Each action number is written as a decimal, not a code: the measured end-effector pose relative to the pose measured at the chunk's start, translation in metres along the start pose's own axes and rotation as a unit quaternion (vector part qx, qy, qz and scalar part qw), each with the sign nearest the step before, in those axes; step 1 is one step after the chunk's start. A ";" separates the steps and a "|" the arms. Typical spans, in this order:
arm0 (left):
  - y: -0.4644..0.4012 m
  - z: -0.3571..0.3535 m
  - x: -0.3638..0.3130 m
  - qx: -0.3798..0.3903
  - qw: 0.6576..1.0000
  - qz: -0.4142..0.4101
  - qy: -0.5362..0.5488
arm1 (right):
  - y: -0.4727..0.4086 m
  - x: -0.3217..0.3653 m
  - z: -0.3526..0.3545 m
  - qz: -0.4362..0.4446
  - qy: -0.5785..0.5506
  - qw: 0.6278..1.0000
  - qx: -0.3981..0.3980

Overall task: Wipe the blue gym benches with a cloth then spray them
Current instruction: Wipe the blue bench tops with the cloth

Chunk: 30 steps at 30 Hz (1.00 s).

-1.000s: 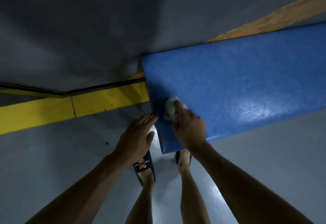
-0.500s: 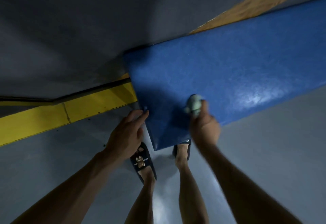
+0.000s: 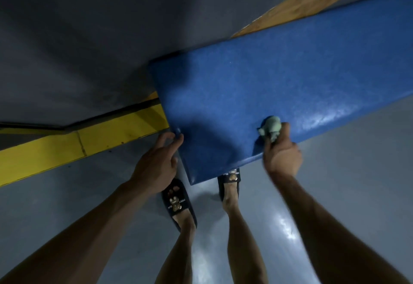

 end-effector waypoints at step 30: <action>0.067 -0.037 0.001 -0.121 0.978 0.101 0.137 | 0.066 0.036 -0.025 0.452 0.050 0.890 0.020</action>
Point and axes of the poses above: each hand's wrist, its own y-axis away from the middle knuckle, its own z-axis out of the back of the hand, x = y × z, the point moved 3 cm from there along -y, towards the middle knuckle
